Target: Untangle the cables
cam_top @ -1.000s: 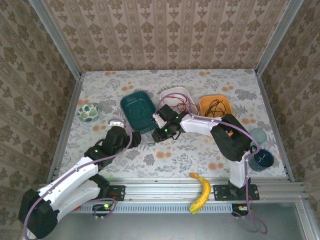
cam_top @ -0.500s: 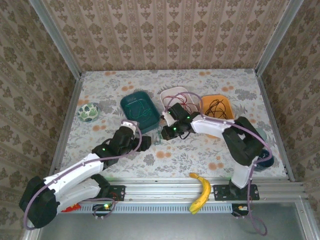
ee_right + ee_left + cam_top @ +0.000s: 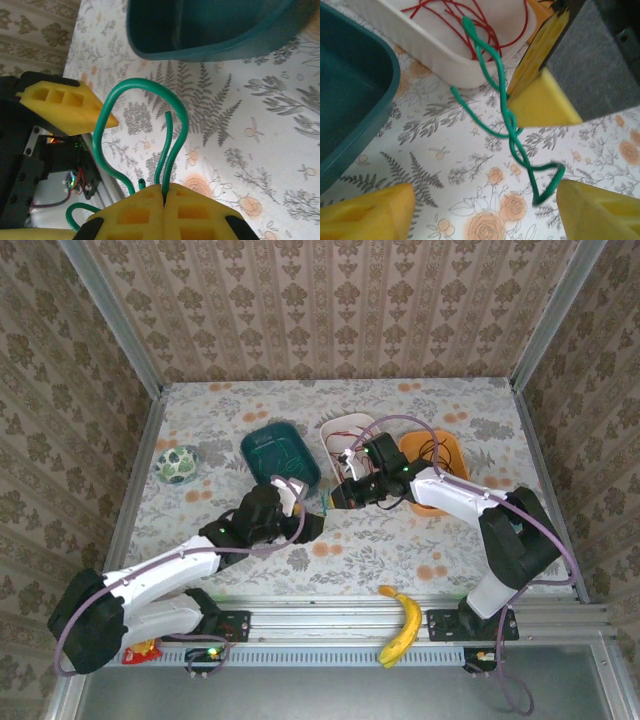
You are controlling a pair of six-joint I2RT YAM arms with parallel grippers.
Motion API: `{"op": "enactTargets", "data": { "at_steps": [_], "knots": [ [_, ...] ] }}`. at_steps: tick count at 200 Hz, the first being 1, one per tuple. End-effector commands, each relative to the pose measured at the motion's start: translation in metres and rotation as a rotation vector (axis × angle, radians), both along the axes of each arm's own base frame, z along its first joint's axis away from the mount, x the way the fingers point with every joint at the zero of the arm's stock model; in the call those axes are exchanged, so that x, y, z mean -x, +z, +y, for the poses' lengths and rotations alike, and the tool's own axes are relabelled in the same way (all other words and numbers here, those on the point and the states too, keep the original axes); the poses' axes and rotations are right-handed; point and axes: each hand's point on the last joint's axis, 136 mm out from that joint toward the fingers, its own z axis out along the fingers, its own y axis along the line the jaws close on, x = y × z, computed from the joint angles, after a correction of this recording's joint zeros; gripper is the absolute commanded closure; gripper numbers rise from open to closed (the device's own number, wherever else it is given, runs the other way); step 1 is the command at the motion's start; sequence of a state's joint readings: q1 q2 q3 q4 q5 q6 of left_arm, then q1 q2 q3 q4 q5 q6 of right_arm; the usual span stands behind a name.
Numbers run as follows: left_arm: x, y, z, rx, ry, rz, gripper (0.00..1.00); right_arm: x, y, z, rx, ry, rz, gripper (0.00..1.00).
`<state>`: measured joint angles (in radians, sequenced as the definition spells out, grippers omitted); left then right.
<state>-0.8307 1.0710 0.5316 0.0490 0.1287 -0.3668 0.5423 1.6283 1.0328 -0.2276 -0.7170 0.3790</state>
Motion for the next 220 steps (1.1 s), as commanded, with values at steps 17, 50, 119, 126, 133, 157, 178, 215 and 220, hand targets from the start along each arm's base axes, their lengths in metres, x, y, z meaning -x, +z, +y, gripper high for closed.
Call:
{"op": "enactTargets", "data": {
  "at_steps": [17, 50, 119, 126, 133, 157, 178, 215, 220],
  "knots": [
    [-0.004, 0.026, -0.02, 0.063, -0.076, -0.063, 0.45, 0.017, 0.019, 0.006, -0.076, 0.056, 0.039, 1.0],
    [-0.005, 0.03, -0.026, 0.114, -0.086, -0.045, 0.85, 0.017, 0.019, 0.006, -0.079, 0.058, 0.048, 1.0],
    [-0.022, 0.059, 0.009, 0.274, 0.052, -0.055, 1.0, -0.026, 0.0, -0.051, 0.14, -0.254, -0.055, 1.0],
    [-0.022, 0.061, 0.015, 0.288, 0.064, -0.053, 1.0, -0.031, -0.001, -0.059, 0.159, -0.294, -0.064, 1.0],
    [-0.022, 0.064, 0.021, 0.3, 0.07, -0.051, 1.0, -0.036, -0.001, -0.069, 0.177, -0.333, -0.075, 1.0],
    [-0.024, 0.071, 0.039, 0.331, 0.116, -0.059, 1.0, -0.042, 0.004, -0.082, 0.188, -0.383, -0.113, 1.0],
    [-0.029, 0.075, 0.055, 0.352, 0.176, -0.07, 1.0, -0.039, 0.009, -0.074, 0.148, -0.343, -0.11, 1.0],
    [-0.052, 0.081, 0.075, 0.368, 0.308, -0.088, 1.0, -0.028, 0.03, -0.043, 0.03, -0.235, -0.135, 0.77],
    [-0.057, 0.082, 0.08, 0.37, 0.336, -0.09, 1.0, -0.029, 0.033, -0.042, 0.023, -0.237, -0.144, 0.67]
  ]
}}
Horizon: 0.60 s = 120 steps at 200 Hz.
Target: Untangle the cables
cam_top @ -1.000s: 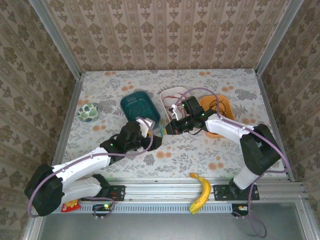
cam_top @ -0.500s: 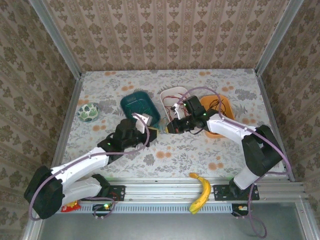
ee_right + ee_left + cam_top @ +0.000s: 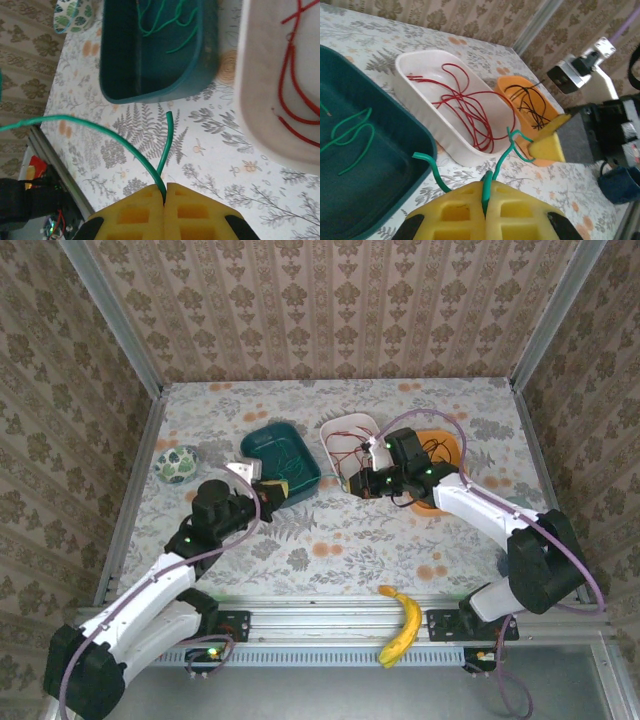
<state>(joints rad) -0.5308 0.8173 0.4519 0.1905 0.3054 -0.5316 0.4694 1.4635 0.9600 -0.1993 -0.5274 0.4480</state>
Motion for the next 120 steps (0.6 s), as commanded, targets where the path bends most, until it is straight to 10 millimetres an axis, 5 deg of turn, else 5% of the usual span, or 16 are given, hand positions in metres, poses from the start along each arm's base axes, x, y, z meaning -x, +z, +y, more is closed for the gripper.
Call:
{"op": "enactTargets", "data": {
  "at_steps": [1, 22, 56, 120],
  "knots": [
    [-0.021, 0.007, 0.021, 0.031, 0.139, 0.008, 1.0, 0.0, 0.009, 0.006, -0.028, 0.005, -0.026, 0.65],
    [-0.041, 0.014, 0.044, 0.063, 0.253, 0.005, 1.0, -0.009, 0.016, -0.004, -0.018, -0.078, -0.075, 0.52],
    [-0.058, 0.014, 0.073, 0.073, 0.368, 0.023, 1.0, -0.013, 0.023, -0.021, 0.022, -0.145, -0.14, 0.51],
    [-0.096, -0.007, 0.077, -0.034, 0.364, 0.095, 1.0, -0.006, 0.013, -0.021, 0.053, -0.112, -0.112, 0.51]
  ]
}}
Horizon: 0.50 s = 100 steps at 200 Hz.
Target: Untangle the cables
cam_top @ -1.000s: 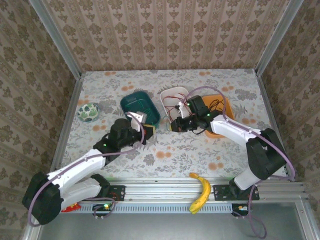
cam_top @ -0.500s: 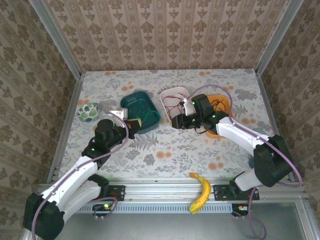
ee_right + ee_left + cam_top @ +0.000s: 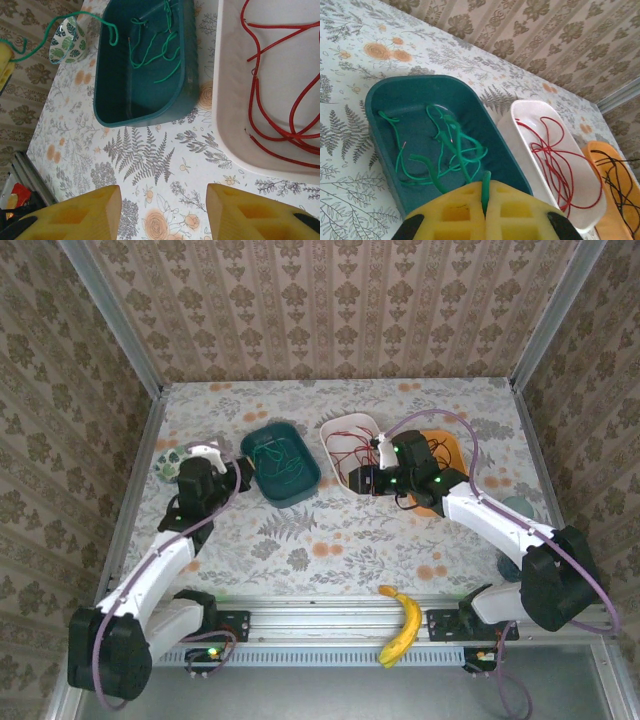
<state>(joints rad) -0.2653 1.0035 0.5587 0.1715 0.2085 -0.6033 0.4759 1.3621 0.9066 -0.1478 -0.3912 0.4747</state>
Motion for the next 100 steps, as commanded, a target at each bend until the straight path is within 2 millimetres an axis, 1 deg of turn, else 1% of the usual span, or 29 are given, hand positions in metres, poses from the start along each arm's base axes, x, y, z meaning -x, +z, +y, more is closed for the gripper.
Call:
{"op": "enactTargets", "data": {
  "at_steps": [1, 32, 48, 56, 72, 84, 100],
  "knots": [
    [-0.016, 0.007, -0.002, -0.027, -0.015, -0.023, 1.0, 0.001, -0.004, -0.004, 0.027, -0.003, 0.001, 0.51],
    [-0.048, 0.004, -0.003, -0.024, 0.035, -0.032, 1.0, 0.003, -0.002, -0.003, 0.036, 0.021, -0.001, 0.51],
    [-0.064, -0.001, -0.007, -0.008, 0.069, -0.026, 1.0, 0.005, 0.0, -0.004, 0.045, 0.031, -0.006, 0.51],
    [-0.07, -0.006, -0.012, -0.006, 0.074, -0.019, 1.0, 0.005, 0.0, -0.005, 0.052, 0.031, -0.008, 0.51],
    [-0.077, -0.015, -0.031, -0.023, 0.061, -0.001, 1.0, 0.006, 0.001, -0.007, 0.063, 0.03, -0.011, 0.51],
    [-0.079, -0.024, -0.045, -0.031, 0.047, 0.019, 1.0, 0.007, 0.003, -0.007, 0.068, 0.035, -0.015, 0.51],
    [-0.076, -0.036, -0.061, -0.043, 0.037, 0.048, 1.0, 0.008, 0.003, -0.009, 0.075, 0.034, -0.018, 0.51]
  ]
}}
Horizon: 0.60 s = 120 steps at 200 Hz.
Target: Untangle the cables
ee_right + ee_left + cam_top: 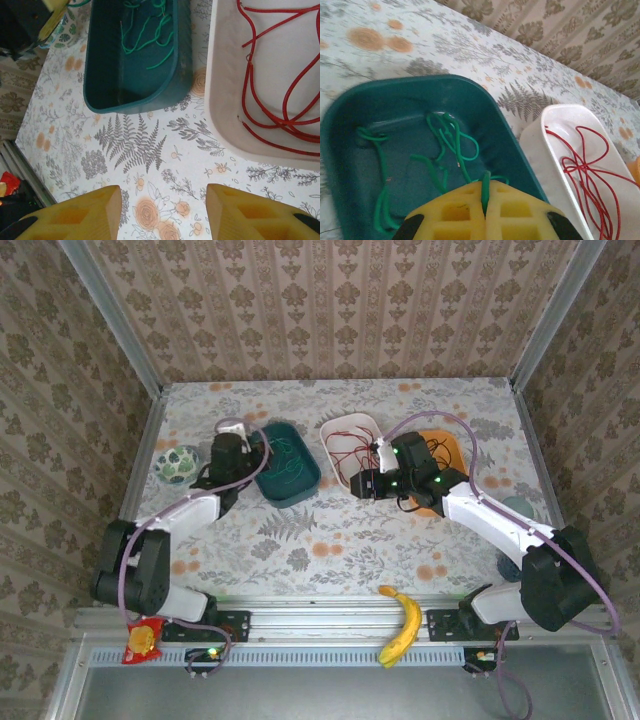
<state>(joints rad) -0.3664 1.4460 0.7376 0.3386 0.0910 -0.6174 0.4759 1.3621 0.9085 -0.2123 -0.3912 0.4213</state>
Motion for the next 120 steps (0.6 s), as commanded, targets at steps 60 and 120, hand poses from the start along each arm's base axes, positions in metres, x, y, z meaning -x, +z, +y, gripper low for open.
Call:
{"op": "enactTargets", "data": {
  "at_steps": [60, 120],
  "knots": [
    [0.035, -0.003, -0.029, -0.093, 0.056, 0.055, 0.15, 0.005, 0.019, -0.007, 0.026, 0.013, -0.057, 0.51],
    [0.07, 0.029, 0.017, -0.161, 0.189, 0.015, 0.0, -0.008, 0.015, -0.032, 0.067, -0.123, -0.085, 0.5]
  ]
}}
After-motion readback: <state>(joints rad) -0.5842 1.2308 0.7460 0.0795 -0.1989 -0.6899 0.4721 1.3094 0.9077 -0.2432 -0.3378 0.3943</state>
